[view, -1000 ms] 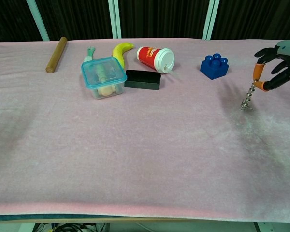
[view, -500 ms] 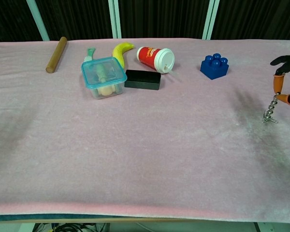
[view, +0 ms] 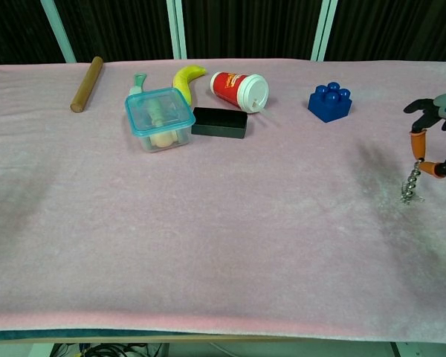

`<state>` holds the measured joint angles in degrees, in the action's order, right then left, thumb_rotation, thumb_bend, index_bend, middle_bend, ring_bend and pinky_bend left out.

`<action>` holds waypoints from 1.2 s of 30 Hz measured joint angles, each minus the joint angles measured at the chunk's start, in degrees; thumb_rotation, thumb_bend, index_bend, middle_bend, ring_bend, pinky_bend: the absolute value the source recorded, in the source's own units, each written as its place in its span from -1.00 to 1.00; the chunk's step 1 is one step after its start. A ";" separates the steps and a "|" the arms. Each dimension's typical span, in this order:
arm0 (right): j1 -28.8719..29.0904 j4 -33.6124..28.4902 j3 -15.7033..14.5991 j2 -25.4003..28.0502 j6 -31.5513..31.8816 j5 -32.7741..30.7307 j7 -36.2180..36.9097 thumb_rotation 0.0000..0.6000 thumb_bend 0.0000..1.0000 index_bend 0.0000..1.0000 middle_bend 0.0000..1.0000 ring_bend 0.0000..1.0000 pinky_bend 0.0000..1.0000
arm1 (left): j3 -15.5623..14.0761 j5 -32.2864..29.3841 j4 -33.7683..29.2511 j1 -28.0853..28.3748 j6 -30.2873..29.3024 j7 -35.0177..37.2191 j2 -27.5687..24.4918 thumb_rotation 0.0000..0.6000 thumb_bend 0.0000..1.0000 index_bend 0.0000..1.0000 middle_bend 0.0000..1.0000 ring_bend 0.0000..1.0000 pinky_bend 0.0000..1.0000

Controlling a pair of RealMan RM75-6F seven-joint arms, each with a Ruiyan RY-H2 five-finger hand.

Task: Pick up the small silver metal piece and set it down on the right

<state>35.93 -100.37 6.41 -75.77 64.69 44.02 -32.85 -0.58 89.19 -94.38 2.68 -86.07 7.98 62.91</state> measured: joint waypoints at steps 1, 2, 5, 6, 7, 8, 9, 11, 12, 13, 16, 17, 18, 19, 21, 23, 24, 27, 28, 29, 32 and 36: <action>0.12 0.15 -0.02 -0.28 -0.10 -0.12 -0.23 1.00 -0.10 0.33 -1.00 -0.99 -0.66 | -0.01 0.05 0.04 0.02 0.00 -0.06 0.00 1.00 -0.22 -0.86 -0.87 -1.00 -1.00; 0.30 0.37 -0.10 -0.66 -0.28 -0.30 -0.61 1.00 -0.10 0.33 -1.00 -0.99 -0.66 | -0.02 0.10 0.07 0.02 0.00 -0.09 0.00 1.00 -0.22 -0.86 -0.87 -1.00 -1.00; 0.64 0.76 -0.15 -1.62 -0.52 -0.65 -1.15 1.00 -0.10 0.33 -1.00 -0.99 -0.66 | -0.05 0.15 0.13 0.02 0.00 -0.08 -0.01 1.00 -0.22 -0.86 -0.87 -1.00 -1.00; 0.71 0.82 -0.09 -1.90 -0.53 -0.65 -1.12 1.00 -0.10 0.33 -1.00 -0.99 -0.66 | -0.06 0.16 0.14 0.02 -0.01 -0.06 -0.01 1.00 -0.22 -0.86 -0.87 -1.00 -1.00; 0.77 0.89 -0.02 -2.18 -0.52 -0.65 -1.08 1.00 -0.11 0.33 -1.00 -0.99 -0.66 | -0.06 0.16 0.15 0.01 -0.03 -0.05 -0.01 1.00 -0.22 -0.86 -0.87 -1.00 -1.00; 0.82 1.03 0.07 -2.57 -0.46 -0.59 -1.00 1.00 -0.11 0.33 -1.00 -0.99 -0.66 | -0.06 0.17 0.18 0.01 -0.05 -0.06 0.00 1.00 -0.22 -0.86 -0.87 -1.00 -0.99; 0.86 1.18 0.12 -2.91 -0.43 -0.54 -0.95 1.00 -0.11 0.33 -1.00 -0.99 -0.66 | -0.06 0.20 0.21 0.01 -0.06 -0.07 0.01 1.00 -0.22 -0.86 -0.87 -1.00 -0.99; 0.96 1.61 0.09 -3.61 -0.48 -0.49 -0.97 1.00 -0.11 0.32 -1.00 -0.99 -0.66 | -0.10 0.27 0.27 0.04 -0.01 -0.10 0.00 1.00 -0.22 -0.86 -0.87 -1.00 -0.99; 1.00 1.80 0.01 -3.86 -0.56 -0.50 -1.05 1.00 -0.12 0.27 -1.00 -0.99 -0.66 | -0.11 0.28 0.28 0.05 0.00 -0.10 -0.01 1.00 -0.22 -0.86 -0.87 -1.00 -0.98; 1.04 1.95 -0.05 -4.07 -0.64 -0.52 -1.11 1.00 -0.14 0.23 -1.00 -0.99 -0.66 | -0.10 0.28 0.29 0.05 -0.01 -0.09 -0.01 1.00 -0.22 -0.86 -0.87 -1.00 -0.99; 1.07 2.15 -0.04 -4.58 -0.80 -0.58 -0.89 1.00 -0.20 0.09 -1.00 -0.99 -0.66 | -0.10 0.28 0.29 0.04 -0.03 -0.06 -0.01 1.00 -0.22 -0.86 -0.87 -1.00 -0.99; 1.06 2.19 0.03 -4.73 -0.87 -0.55 -0.62 1.00 -0.23 0.06 -1.00 -0.99 -0.66 | -0.10 0.28 0.31 0.04 -0.04 -0.07 0.00 1.00 -0.22 -0.86 -0.87 -1.00 -0.99; 1.05 2.20 0.10 -4.82 -0.95 -0.48 -0.35 1.00 -0.25 0.03 -1.00 -0.99 -0.66 | -0.09 0.27 0.32 0.04 -0.03 -0.09 0.01 1.00 -0.22 -0.86 -0.87 -1.00 -0.99; 1.03 2.22 0.17 -4.92 -1.02 -0.39 -0.07 1.00 -0.28 -0.03 -1.00 -0.99 -0.66 | -0.08 0.26 0.34 0.05 -0.03 -0.13 0.02 1.00 -0.22 -0.86 -0.87 -1.00 -0.99; 0.97 2.33 0.32 -5.21 -1.16 -0.08 0.59 1.00 -0.35 -0.18 -1.00 -0.99 -0.66 | -0.07 0.25 0.34 0.05 -0.03 -0.24 0.04 1.00 -0.22 -0.86 -0.87 -1.00 -0.98; 0.90 2.46 0.26 -5.45 -1.41 0.16 0.86 1.00 -0.42 -0.40 -1.00 -0.99 -0.66 | -0.06 0.23 0.34 0.04 -0.06 -0.33 0.08 1.00 -0.22 -0.86 -0.87 -1.00 -0.98; 0.89 2.49 0.16 -5.54 -1.50 0.21 0.88 1.00 -0.47 -0.59 -1.00 -0.99 -0.66 | -0.06 0.23 0.35 0.04 -0.08 -0.35 0.09 1.00 -0.22 -0.86 -0.87 -1.00 -0.97; 0.85 2.59 -0.17 -5.86 -1.74 0.34 0.82 1.00 -0.56 -0.95 -1.00 -0.99 -0.66 | -0.05 0.20 0.32 0.04 -0.06 -0.43 0.10 1.00 -0.22 -0.86 -0.87 -1.00 -0.97; 0.84 2.62 -0.23 -5.95 -1.84 0.38 0.86 1.00 -0.57 -0.98 -1.00 -0.99 -0.66 | -0.05 0.18 0.32 0.04 -0.06 -0.44 0.10 1.00 -0.22 -0.86 -0.87 -1.00 -0.97; 0.84 2.64 -0.30 -5.98 -2.03 0.39 0.91 1.00 -0.58 -1.00 -1.00 -0.99 -0.66 | -0.04 0.16 0.32 0.03 -0.07 -0.42 0.10 1.00 -0.22 -0.86 -0.87 -1.00 -0.97; 0.82 2.52 -0.41 -5.87 -2.34 0.36 1.01 1.00 -0.58 -1.00 -1.00 -1.00 -0.66 | -0.04 0.15 0.32 0.02 -0.08 -0.35 0.08 1.00 -0.22 -0.86 -0.87 -1.00 -0.97; 0.41 1.84 -0.16 -5.14 -0.93 1.38 1.39 1.00 -0.58 -1.00 -1.00 -1.00 -0.66 | -0.05 0.17 0.34 0.02 -0.10 -0.25 0.06 1.00 -0.22 -0.86 -0.87 -1.00 -0.97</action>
<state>36.34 -98.52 6.25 -80.90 63.76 45.39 -31.47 -0.63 89.36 -94.04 2.70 -86.16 7.72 62.97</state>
